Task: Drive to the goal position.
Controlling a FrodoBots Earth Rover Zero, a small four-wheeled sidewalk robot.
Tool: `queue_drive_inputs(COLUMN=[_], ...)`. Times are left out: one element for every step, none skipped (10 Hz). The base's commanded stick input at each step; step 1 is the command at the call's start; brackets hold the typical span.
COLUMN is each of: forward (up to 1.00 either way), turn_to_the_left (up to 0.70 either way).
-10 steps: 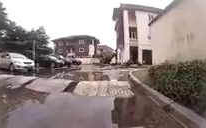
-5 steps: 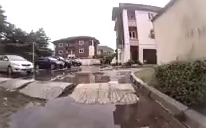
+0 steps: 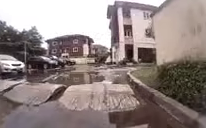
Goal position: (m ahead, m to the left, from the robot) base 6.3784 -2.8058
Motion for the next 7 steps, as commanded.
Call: queue_drive_inputs(forward=[0.50,0.50,0.50,0.50,0.50,0.50,0.50], turn_to_the_left=[-0.25,0.00,0.00,0.00,0.00,0.00,0.00])
